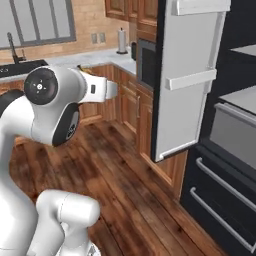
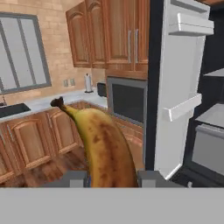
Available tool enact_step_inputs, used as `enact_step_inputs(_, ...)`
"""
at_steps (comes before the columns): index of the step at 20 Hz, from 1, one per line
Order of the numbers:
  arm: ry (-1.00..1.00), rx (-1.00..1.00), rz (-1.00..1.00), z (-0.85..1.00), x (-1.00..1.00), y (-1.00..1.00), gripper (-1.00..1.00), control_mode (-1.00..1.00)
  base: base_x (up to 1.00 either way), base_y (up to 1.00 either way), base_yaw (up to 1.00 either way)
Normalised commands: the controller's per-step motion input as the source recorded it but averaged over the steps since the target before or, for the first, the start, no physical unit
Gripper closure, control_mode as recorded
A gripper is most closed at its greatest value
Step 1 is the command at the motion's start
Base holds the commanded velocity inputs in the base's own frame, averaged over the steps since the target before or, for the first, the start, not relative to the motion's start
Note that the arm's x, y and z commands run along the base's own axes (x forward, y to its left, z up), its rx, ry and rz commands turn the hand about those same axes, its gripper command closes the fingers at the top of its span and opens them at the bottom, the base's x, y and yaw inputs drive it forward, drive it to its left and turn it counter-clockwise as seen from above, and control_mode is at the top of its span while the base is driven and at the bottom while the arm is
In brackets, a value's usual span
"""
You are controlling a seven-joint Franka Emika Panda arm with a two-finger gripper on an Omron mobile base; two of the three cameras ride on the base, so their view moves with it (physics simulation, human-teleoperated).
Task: Retrieve the banana and mango from the fridge and place them into the bowl on the dining table.
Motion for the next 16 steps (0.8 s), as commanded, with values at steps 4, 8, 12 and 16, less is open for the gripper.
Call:
enact_step_inputs(4, 0.00, 0.00, 0.00, 0.00, 0.00, 0.00, 1.00, 1.00, -0.88, 0.00, 0.61)
enact_step_inputs(8, 0.00, 0.00, 0.00, 0.00, 0.00, 0.00, 1.00, 1.00, -0.88, 0.00, 0.62)
enact_step_inputs(12, 0.00, 0.00, 0.00, 0.00, 0.00, 0.00, 1.00, 1.00, -0.89, 0.00, 0.62)
enact_step_inputs(16, 0.00, 0.00, 0.00, 0.00, 0.00, 0.00, 1.00, 1.00, -0.84, 0.00, 0.62)
